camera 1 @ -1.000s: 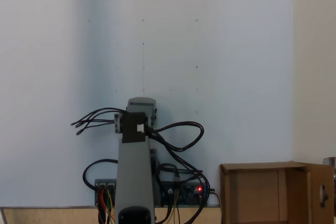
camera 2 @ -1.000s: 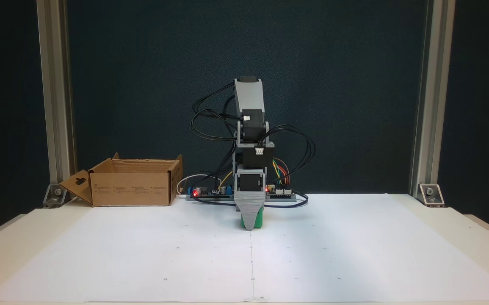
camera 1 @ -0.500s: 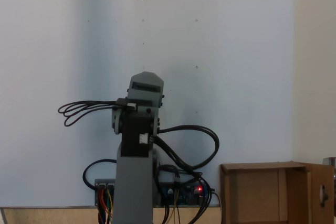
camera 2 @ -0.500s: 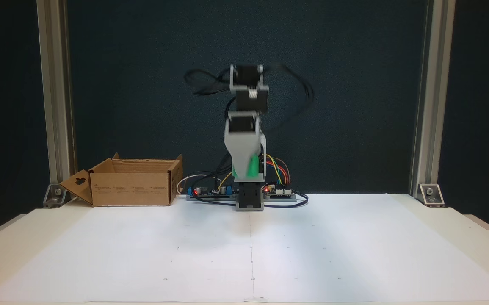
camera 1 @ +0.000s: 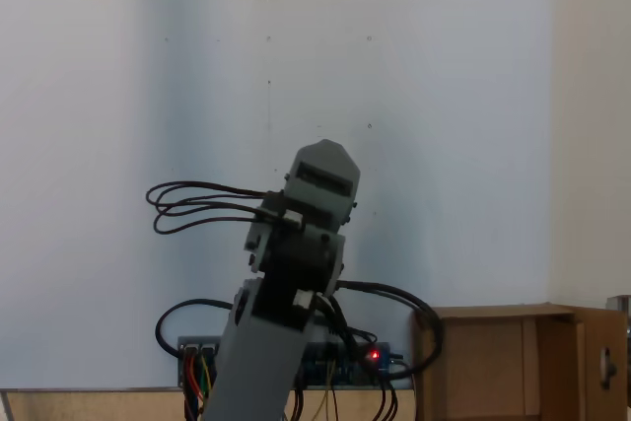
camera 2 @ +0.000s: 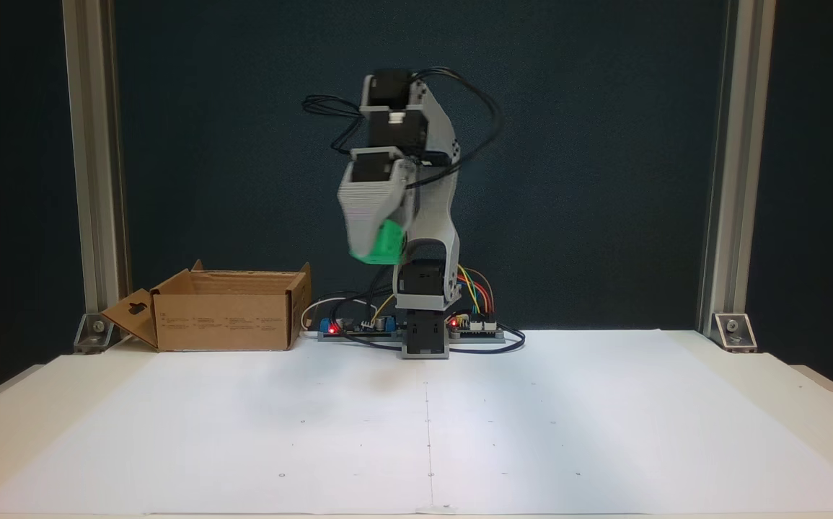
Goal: Grasp a green dice and put it in the bin.
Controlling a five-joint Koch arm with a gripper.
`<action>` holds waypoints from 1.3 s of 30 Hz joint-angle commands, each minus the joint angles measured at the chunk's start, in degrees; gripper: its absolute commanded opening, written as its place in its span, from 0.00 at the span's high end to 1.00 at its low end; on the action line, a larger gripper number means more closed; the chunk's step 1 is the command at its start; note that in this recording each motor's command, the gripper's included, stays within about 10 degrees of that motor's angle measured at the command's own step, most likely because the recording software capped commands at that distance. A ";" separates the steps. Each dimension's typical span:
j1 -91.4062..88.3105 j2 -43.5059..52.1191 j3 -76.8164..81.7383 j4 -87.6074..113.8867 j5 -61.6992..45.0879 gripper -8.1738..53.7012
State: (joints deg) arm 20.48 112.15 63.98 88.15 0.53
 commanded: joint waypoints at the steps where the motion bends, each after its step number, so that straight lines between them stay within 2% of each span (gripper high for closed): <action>1: 5.27 1.49 -4.22 -0.18 -6.33 0.67; 11: 42.26 1.93 -4.39 -2.29 -14.41 0.67; 17: 68.38 -3.52 -4.39 -5.89 -16.61 0.67; 21: 77.70 -11.16 -4.39 -15.71 -17.05 0.67; 29: 85.25 -24.52 -4.39 -33.64 -17.05 0.67; 33: 85.25 -27.07 -4.39 -42.08 -17.05 0.67; 38: 85.17 -27.33 -4.31 -43.07 -17.05 0.67; 39: 84.55 -27.33 -3.25 -43.07 -17.05 0.38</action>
State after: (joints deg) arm 105.47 84.38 63.11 48.52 -12.39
